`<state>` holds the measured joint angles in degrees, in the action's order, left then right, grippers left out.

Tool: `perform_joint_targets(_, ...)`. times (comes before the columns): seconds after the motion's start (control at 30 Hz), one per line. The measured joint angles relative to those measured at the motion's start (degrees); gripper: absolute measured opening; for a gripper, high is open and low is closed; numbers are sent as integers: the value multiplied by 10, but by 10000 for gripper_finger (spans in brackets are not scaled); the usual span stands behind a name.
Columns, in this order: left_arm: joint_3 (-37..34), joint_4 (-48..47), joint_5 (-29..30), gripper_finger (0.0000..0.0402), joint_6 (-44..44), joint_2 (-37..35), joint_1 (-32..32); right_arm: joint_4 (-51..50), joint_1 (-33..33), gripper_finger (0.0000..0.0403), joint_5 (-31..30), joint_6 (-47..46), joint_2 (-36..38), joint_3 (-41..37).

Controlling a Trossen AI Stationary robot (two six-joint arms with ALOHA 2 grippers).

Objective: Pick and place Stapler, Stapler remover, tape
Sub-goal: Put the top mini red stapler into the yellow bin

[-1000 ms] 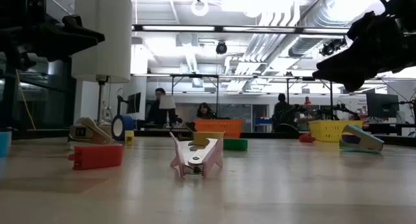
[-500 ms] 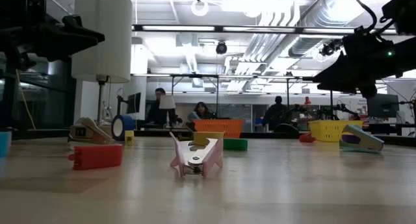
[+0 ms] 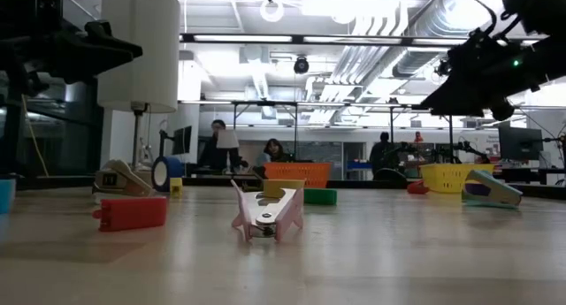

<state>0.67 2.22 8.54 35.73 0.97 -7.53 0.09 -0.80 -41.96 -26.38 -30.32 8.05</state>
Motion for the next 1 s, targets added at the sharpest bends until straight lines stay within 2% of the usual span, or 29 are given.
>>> perform_joint_targets(0.1, 0, 0, 0, 135, 0, 0, 0, -21, 0, 183, 3, -47, -44, 0)
perform_joint_targets(0.4, 0, 0, 0, 135, 0, 0, 0, -22, 0, 183, -46, -133, -176, 0)
perform_joint_targets(0.6, 0, 0, 0, 135, 0, 0, 0, 16, -1, 183, -54, -272, -249, 0)
perform_joint_targets(0.73, 0, 0, 0, 135, 0, 0, 0, 58, -20, 183, -25, -348, -287, 0)
perform_joint_targets(0.87, 0, 0, 0, 135, 0, 0, 0, 79, -49, 183, 6, -354, -321, 1)
perform_joint_targets(1.0, 0, 0, 0, 135, 0, 0, 0, 83, -75, 183, 10, -353, -348, 1)
